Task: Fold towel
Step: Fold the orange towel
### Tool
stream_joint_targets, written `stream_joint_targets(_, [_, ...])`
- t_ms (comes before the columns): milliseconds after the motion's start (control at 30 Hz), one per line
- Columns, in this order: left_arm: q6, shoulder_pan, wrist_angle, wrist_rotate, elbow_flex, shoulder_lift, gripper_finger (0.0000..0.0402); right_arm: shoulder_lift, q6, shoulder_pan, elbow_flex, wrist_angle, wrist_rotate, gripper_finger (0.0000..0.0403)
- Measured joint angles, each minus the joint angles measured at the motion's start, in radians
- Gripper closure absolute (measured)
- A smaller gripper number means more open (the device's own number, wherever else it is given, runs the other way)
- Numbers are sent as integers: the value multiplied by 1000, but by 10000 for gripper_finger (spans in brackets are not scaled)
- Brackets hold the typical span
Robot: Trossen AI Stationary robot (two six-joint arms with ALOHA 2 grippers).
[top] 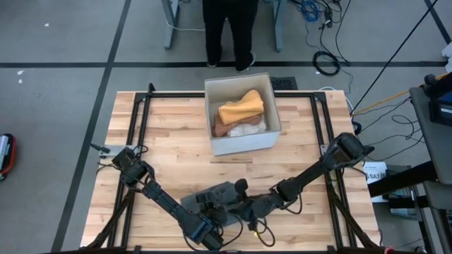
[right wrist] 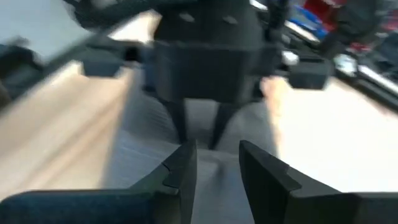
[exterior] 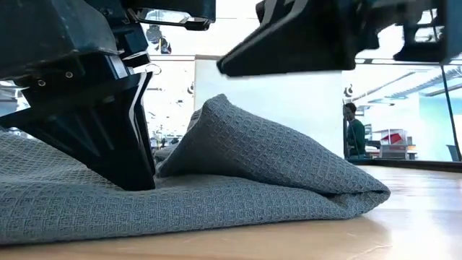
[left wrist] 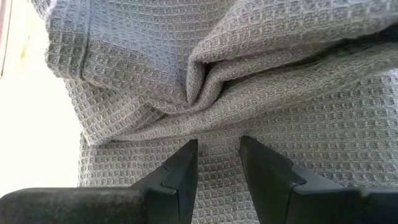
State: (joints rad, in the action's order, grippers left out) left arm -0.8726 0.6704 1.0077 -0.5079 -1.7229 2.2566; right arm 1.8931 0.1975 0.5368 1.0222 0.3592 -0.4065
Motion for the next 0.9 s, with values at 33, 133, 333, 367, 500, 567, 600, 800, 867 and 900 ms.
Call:
stream_joint_targets(33, [0, 0, 0, 0, 0, 0, 271, -6, -7, 4, 0, 0, 21, 296])
stream_joint_targets(133, [0, 0, 5, 1, -4, 0, 271, -6, -56, 10, 0, 11, 102, 296])
stream_joint_targets(333, [18, 2, 35, 2, -57, 0, 271, 56, -101, 16, -1, 43, 146, 296])
stream_joint_targets(367, [19, 3, 39, 2, -67, 0, 271, 69, -102, 12, -1, 66, 146, 296])
stream_joint_targets(500, [22, 9, 61, 1, -84, 0, 271, 133, -103, -1, -1, 147, 151, 296])
stream_joint_targets(567, [21, 11, 72, 1, -84, 0, 271, 159, -104, -6, -2, 149, 151, 296])
stream_joint_targets(600, [20, 14, 73, 2, -84, 0, 271, 171, -111, -7, -2, 155, 152, 296])
stream_joint_targets(800, [17, 27, 80, 3, -84, 0, 271, 216, -150, -14, 0, 177, 194, 296])
stream_joint_targets(867, [15, 31, 80, 3, -84, 0, 271, 204, -134, -11, 0, 168, 195, 296])
stream_joint_targets(900, [14, 31, 79, 3, -84, 0, 271, 190, -123, -7, 0, 161, 195, 296])
